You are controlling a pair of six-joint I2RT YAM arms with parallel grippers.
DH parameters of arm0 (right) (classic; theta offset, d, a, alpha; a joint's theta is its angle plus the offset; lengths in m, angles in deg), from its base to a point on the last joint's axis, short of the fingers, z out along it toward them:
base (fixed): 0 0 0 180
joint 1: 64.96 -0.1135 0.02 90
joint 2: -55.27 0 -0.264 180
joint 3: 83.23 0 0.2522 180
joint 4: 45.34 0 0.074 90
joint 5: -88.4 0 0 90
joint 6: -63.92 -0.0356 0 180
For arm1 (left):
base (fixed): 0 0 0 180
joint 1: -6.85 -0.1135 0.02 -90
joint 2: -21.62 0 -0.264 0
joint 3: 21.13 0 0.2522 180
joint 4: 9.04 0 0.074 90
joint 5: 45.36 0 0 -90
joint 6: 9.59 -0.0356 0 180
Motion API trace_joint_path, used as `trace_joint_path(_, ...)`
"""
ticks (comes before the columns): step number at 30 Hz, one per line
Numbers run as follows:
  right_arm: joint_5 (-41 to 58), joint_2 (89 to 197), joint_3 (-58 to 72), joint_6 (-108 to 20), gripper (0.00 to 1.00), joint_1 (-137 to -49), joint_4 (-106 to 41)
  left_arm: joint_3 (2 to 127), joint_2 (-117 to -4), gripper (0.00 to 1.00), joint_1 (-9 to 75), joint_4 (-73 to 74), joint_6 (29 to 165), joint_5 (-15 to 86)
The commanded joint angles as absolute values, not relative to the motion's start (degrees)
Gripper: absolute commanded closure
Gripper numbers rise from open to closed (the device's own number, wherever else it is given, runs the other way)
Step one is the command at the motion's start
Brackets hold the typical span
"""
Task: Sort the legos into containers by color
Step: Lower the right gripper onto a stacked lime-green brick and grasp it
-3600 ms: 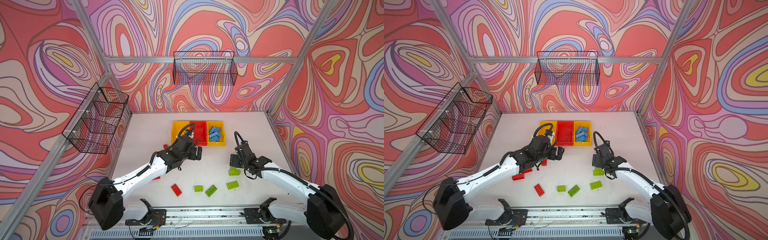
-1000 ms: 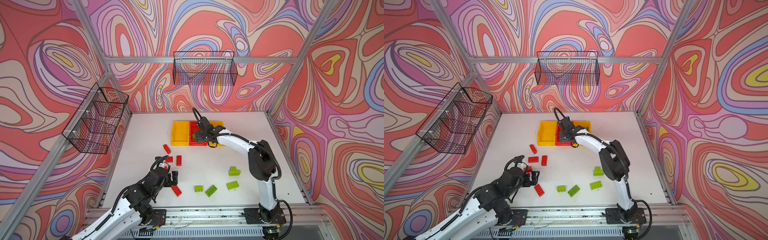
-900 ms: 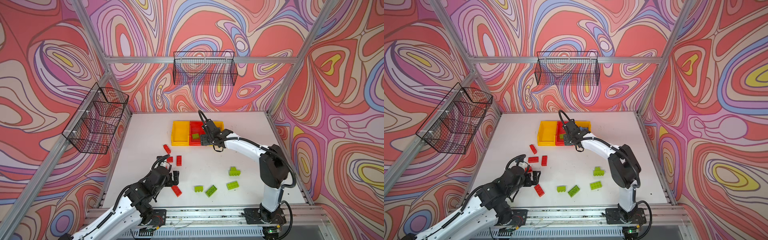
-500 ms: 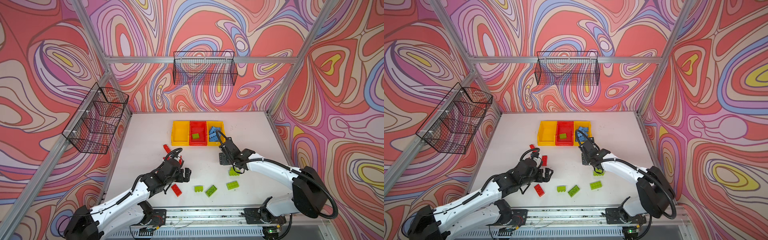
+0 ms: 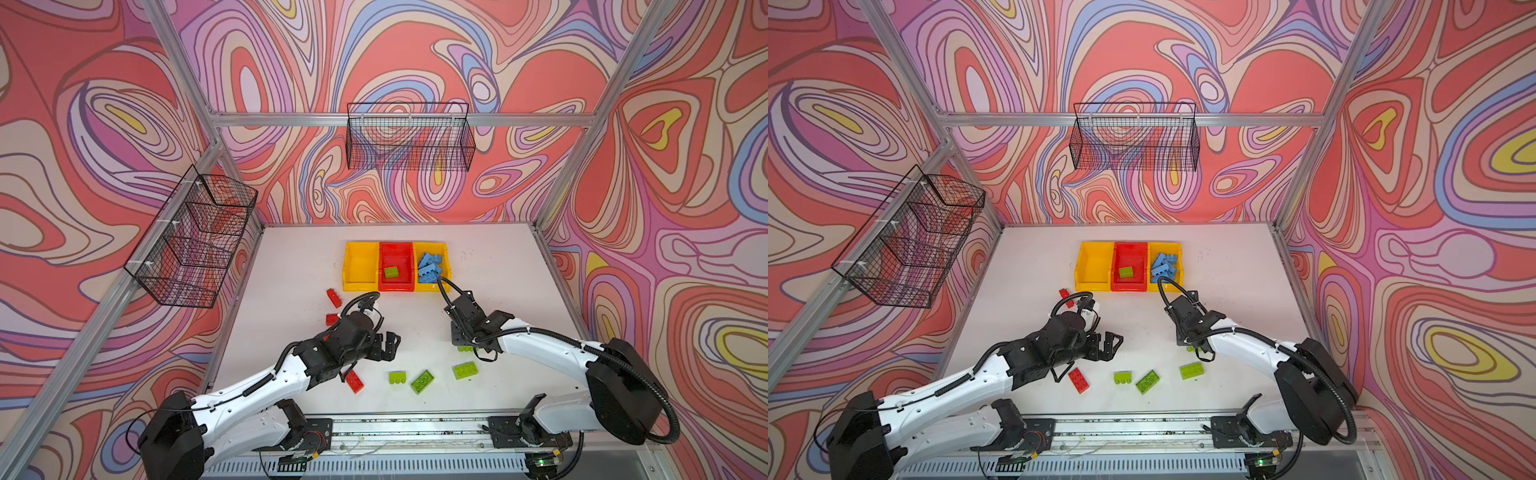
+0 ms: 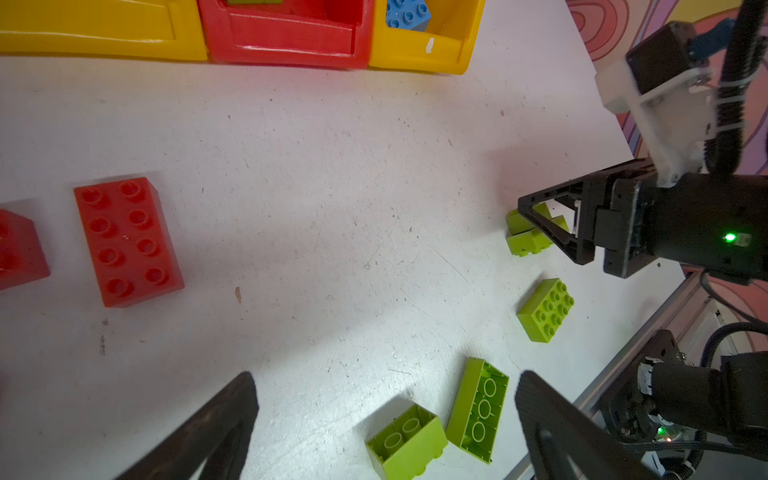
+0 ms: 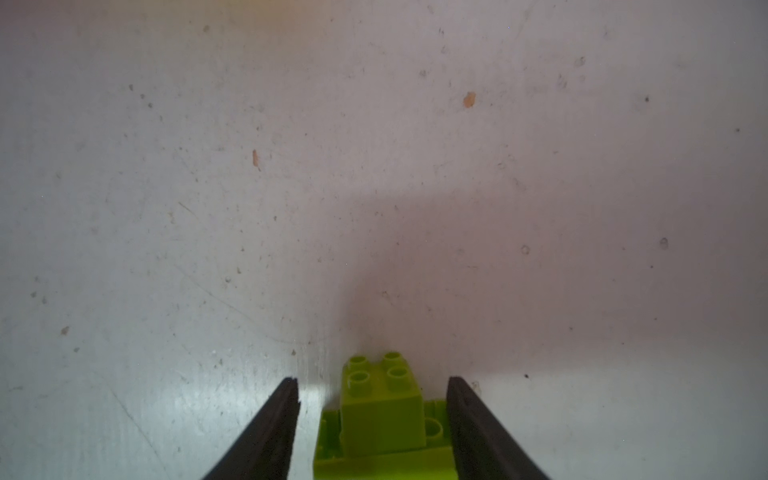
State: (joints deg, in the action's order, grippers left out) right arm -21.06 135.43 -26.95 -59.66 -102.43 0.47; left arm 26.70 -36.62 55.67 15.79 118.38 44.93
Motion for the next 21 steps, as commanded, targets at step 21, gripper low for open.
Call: trace_joint_path(21, -19.7, 139.1, -23.2, -59.8, 0.7, -101.2, -1.4, 24.3, -32.5, 0.0, 55.9, 18.2, 117.9, 49.6)
